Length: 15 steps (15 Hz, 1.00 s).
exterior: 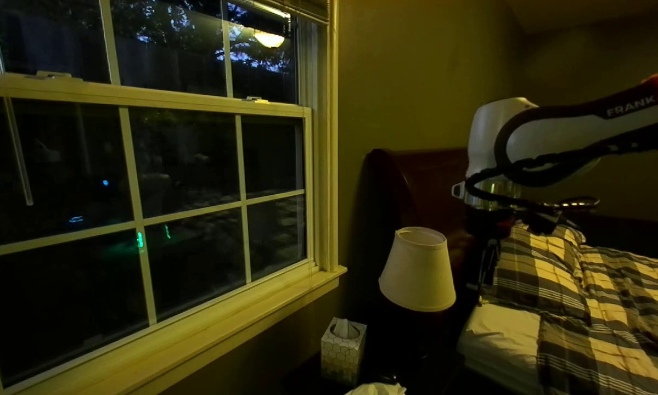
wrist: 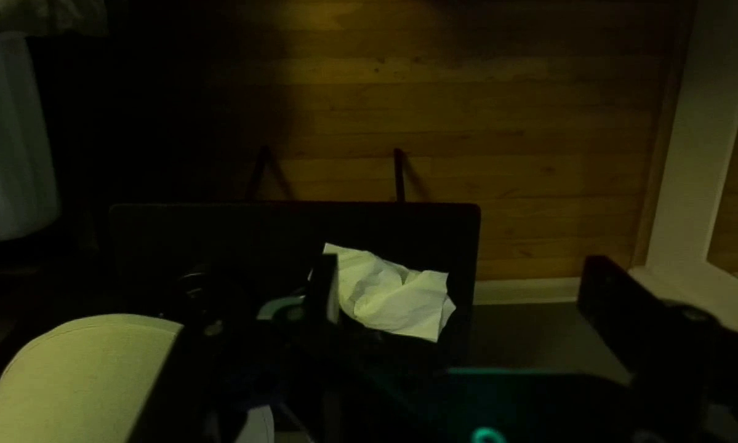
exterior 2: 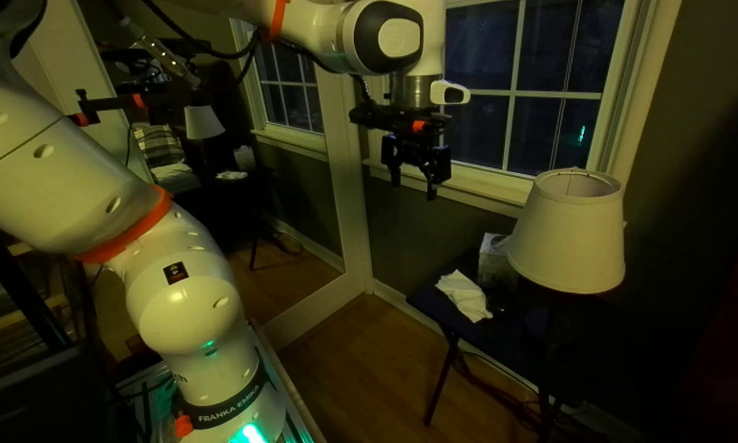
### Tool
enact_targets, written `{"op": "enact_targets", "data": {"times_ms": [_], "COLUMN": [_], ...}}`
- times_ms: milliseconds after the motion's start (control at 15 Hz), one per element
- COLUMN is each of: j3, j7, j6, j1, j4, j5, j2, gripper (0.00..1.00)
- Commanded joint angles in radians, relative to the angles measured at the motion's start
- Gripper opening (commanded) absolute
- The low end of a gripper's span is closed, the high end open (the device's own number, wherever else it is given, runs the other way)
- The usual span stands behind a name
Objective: Turn on the lamp
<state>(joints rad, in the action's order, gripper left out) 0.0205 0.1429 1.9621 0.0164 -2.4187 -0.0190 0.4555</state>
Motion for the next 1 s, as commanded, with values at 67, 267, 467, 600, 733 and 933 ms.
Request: {"op": "enact_targets", "data": {"times_ms": [67, 267, 467, 600, 733, 933], "j3": [-0.035, -0.062, -0.099, -0.125, -0.180, -0.113], "j7": [-0.191, -0.341, -0.529, -0.683, -0.831, -1.065], "j6": [0.231, 0.418, 0.578, 0.675, 0.737, 0.721], "j1": [-0.022, -0.048, -0.091, -0.116, -0.196, -0.165], "j4": [-0.086, -0.128, -0.159, -0.172, -0.170, -0.139], "j5": [-0.004, 0.034, 0.137, 0.258, 0.421, 0.665], "j2": [-0.087, -0.182, -0.286, -0.351, -0.404, -0.463], "gripper": [1.00, 1.00, 1.00, 1.00, 1.00, 1.00]}}
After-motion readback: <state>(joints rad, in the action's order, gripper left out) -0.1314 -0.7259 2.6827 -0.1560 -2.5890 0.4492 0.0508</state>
